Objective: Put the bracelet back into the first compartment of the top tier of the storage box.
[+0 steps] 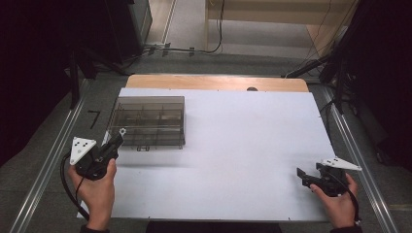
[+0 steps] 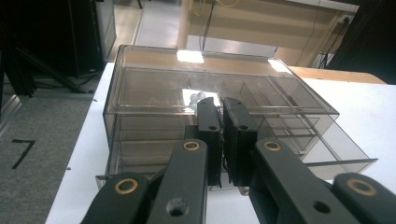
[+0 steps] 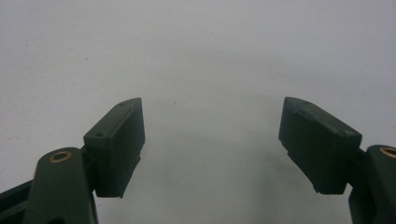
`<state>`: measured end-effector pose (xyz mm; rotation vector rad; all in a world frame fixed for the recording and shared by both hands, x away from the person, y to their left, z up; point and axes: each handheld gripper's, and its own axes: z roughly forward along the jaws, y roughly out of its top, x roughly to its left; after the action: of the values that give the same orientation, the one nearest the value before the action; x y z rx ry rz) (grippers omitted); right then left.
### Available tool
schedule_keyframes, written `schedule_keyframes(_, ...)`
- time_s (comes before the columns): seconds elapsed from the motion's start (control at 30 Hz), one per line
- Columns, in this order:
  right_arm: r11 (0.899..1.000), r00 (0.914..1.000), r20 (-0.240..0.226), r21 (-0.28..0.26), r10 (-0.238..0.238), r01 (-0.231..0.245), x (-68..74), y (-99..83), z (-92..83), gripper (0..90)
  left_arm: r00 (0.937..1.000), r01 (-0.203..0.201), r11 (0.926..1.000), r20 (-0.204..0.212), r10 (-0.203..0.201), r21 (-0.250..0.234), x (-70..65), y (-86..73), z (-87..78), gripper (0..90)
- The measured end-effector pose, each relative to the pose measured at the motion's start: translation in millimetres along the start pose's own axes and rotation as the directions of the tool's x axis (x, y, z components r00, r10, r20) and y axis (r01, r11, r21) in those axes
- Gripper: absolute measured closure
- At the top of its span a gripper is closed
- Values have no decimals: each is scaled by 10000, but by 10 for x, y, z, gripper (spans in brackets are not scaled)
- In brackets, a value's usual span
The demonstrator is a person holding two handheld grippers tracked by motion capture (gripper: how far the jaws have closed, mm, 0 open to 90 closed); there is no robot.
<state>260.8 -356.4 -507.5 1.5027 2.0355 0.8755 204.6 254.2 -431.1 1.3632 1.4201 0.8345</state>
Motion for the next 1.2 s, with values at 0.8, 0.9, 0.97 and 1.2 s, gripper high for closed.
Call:
schedule_keyframes(0.8,10000,10000,6,33,-26,26,-8,-3,10,217,9975,-498,9976,-483,521,482,154,-43,285,873)
schedule_keyframes(0.9,10000,10000,-3,52,-22,22,-6,-2,9,218,9976,-498,9968,-450,527,630,161,-55,309,872)
schedule_keyframes(0.97,10000,10000,-11,40,-43,43,-7,-3,10,217,9977,-500,9965,-424,529,672,163,-65,326,872)
schedule_keyframes(1.2,10000,10000,-7,53,-24,24,-5,-3,9,218,9979,-484,9950,-377,518,876,163,-92,357,871)
